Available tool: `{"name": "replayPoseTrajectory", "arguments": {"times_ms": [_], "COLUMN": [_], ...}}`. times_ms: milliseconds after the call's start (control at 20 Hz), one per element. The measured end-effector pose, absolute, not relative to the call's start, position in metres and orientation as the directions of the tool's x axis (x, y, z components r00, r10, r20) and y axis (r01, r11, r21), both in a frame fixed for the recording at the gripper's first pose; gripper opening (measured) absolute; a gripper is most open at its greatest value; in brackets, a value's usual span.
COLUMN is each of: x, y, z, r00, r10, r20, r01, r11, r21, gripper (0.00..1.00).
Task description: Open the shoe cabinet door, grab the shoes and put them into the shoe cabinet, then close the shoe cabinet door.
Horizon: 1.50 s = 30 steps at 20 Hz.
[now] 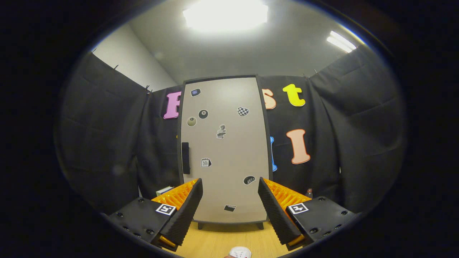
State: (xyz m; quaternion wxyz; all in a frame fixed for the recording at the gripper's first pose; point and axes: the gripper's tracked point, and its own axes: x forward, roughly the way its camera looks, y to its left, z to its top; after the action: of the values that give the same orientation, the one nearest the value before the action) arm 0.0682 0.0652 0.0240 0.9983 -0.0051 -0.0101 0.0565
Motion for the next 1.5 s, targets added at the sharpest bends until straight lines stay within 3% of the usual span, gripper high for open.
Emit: {"name": "replayPoseTrajectory", "arguments": {"times_ms": [800, 1500], "x": [0.193, 0.292], "y": [0.185, 0.251], "z": [0.031, -0.012], "r00": [0.957, 0.951], "r10": [0.291, 0.297], "r20": [0.011, -0.082], "r01": [-0.290, -0.300], "r11": [0.957, 0.953], "r21": [-0.019, -0.028], "gripper": [0.97, 0.98]}}
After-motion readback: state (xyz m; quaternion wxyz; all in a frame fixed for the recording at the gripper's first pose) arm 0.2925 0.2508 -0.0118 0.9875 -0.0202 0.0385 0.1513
